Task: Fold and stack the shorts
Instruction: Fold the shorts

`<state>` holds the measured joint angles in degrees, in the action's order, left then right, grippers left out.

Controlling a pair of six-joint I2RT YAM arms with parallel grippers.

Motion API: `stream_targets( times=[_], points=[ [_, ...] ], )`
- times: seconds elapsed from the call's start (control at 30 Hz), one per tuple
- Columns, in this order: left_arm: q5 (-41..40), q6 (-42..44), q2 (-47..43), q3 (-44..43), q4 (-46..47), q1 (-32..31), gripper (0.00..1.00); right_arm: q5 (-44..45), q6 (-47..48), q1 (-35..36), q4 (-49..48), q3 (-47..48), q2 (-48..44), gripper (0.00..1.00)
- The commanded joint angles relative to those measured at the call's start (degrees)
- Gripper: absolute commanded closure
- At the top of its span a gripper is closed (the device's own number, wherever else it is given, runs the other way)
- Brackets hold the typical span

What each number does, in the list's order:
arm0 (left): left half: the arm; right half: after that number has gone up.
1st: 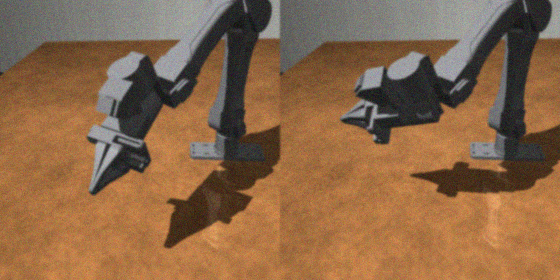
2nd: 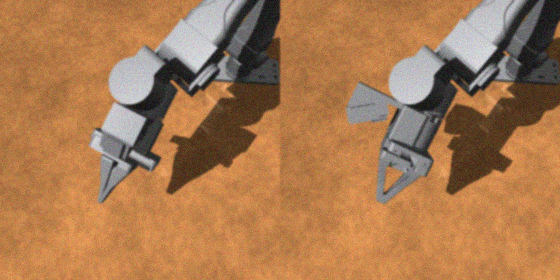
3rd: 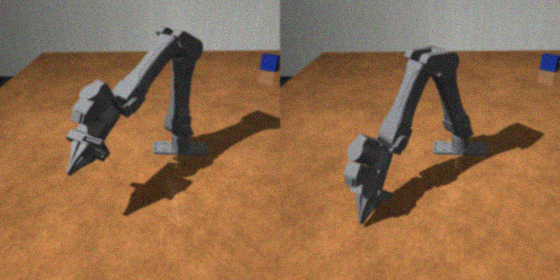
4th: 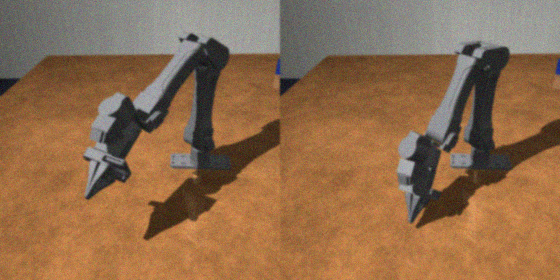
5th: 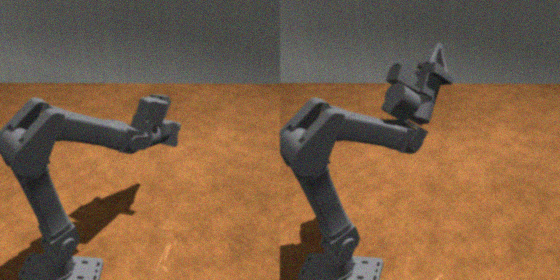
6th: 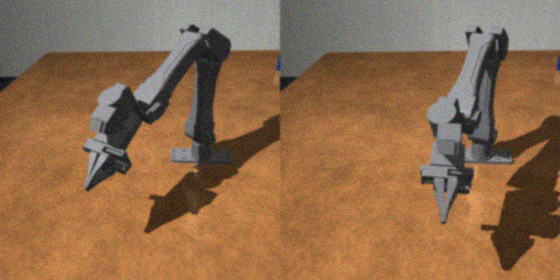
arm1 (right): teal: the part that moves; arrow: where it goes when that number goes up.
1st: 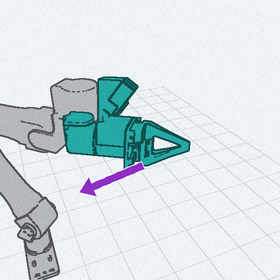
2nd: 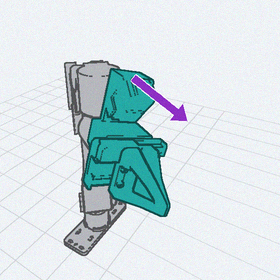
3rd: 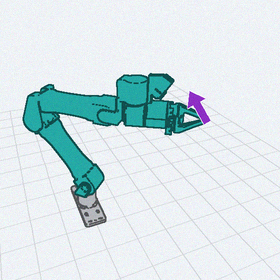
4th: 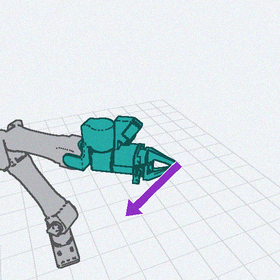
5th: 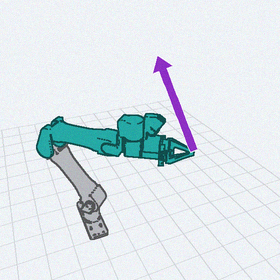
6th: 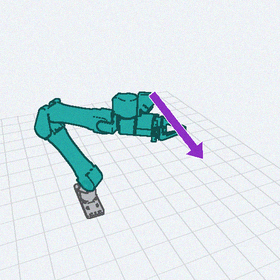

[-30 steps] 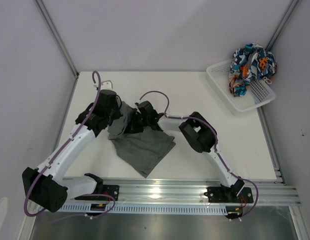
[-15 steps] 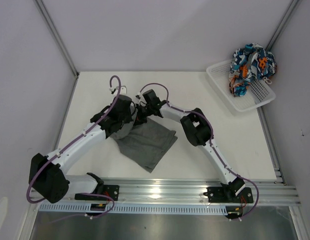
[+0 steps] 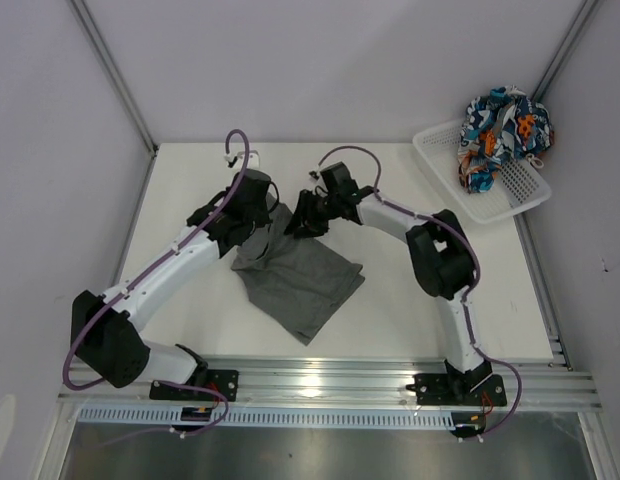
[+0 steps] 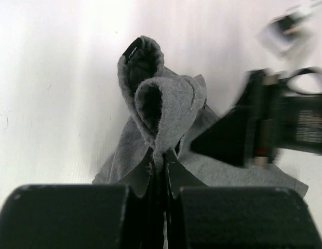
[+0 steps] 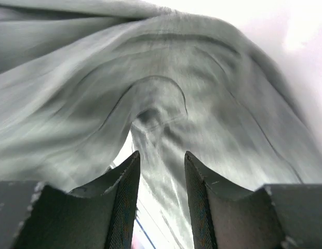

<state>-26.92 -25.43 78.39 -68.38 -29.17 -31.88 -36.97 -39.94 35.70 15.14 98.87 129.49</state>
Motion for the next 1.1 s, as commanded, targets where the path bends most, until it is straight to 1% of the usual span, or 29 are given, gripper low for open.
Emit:
stream_targets(
  times=[0.0, 0.03, 0.07, 0.1, 0.13, 0.17, 0.2, 0.23, 0.27, 0.3, 0.33, 0.37, 0.4, 0.43, 0.5, 0.53, 0.57, 0.63, 0.77, 0.93, 0.97, 1.07],
  points=[
    [-1.8, 1.8, -0.3, -1.8, 2.4, -0.5, 0.96, 10.8, 2.7, -1.1, 1.2, -7.1, -11.7, 0.58],
    [-1.7, 1.8, -0.3, -1.3, 2.6, -0.5, 0.96, 12.7, 2.9, -1.3, 1.6, -9.3, -13.7, 0.58],
    [-1.6, 1.8, -0.2, -1.2, 2.6, -0.5, 0.96, 14.4, 3.1, -1.3, 1.8, -11.8, -17.8, 0.57],
    [-1.1, 1.8, -0.1, -0.9, 2.8, -0.5, 0.96, 16.0, 3.6, -1.4, 2.1, -16.7, -20.0, 0.56],
    [-1.0, 1.8, 0.0, -0.7, 3.3, -0.5, 0.96, 19.6, 3.6, -1.5, 2.6, -19.3, -22.2, 0.56],
    [-0.9, 1.8, 0.0, -0.4, 3.4, -0.5, 0.96, 21.1, 3.3, -1.5, 2.4, -22.0, -26.7, 0.54],
    [-0.7, 2.0, 0.0, -0.4, 3.5, -0.5, 0.96, 22.4, 2.0, -1.5, 2.2, -27.7, -28.9, 0.53],
    [-0.6, 2.0, 0.1, -0.2, 4.1, -0.5, 0.96, 24.6, 0.8, -1.4, 2.0, -30.6, -31.1, 0.47],
    [-0.6, 2.1, 0.1, 0.2, 4.2, -0.5, 0.96, 25.3, -0.2, -1.2, 1.0, -33.4, -35.1, 0.44],
    [-0.7, 2.1, 0.1, 0.1, 4.2, -0.5, 0.96, 26.1, -2.8, -1.0, 0.3, -36.1, -37.1, 0.42],
    [-0.7, 2.1, 0.0, 0.3, 4.4, -0.5, 0.96, 27.8, -4.2, -0.6, -0.8, -41.2, -39.1, 0.39],
    [-0.8, 2.2, 0.1, 0.6, 4.6, -0.5, 0.96, 29.0, -5.6, 0.7, -1.2, -43.4, -42.4, 0.38],
    [-0.9, 2.2, 0.0, 0.6, 4.6, -0.5, 0.96, 30.4, -8.4, 1.6, -1.2, -45.3, -44.0, 0.38],
    [-0.9, 2.3, -0.1, 0.9, 4.7, -0.5, 0.96, 33.3, -9.9, 2.4, -1.2, -48.7, -45.3, 0.35],
    [-1.1, 2.4, -0.2, 1.2, 4.9, -0.5, 0.96, 35.2, -12.8, 5.3, -2.0, -51.7, -48.4, 0.34],
    [-1.3, 2.6, -0.2, 1.2, 5.0, -0.5, 0.96, 37.0, -15.9, 6.3, -2.8, -54.4, -49.2, 0.33],
    [-1.5, 2.6, -0.3, 1.4, 5.3, -0.5, 0.96, 37.8, -17.3, 8.1, -3.4, -55.4, -49.8, 0.33],
    [-1.5, 2.8, -0.4, 2.0, 5.6, -0.5, 0.96, 39.5, -21.1, 9.2, -5.2, -57.2, -50.3, 0.32],
    [-0.8, 3.5, -1.5, 3.1, 7.1, -0.6, 0.96, 37.9, -24.8, 9.9, -10.6, -60.5, -48.0, 0.31],
    [-1.4, 3.9, -2.0, 4.2, 7.6, -0.7, 0.96, 37.7, -27.5, 10.6, -14.5, -60.6, -43.4, 0.32],
    [-1.6, 3.8, -2.0, 4.3, 7.6, -0.7, 0.96, 36.1, -27.6, 10.6, -16.9, -60.6, -42.7, 0.33],
    [-2.8, 2.1, -2.0, 4.3, 6.1, -0.7, 0.96, 35.0, -27.6, 10.3, -18.6, -59.3, -39.1, 0.37]
  ],
)
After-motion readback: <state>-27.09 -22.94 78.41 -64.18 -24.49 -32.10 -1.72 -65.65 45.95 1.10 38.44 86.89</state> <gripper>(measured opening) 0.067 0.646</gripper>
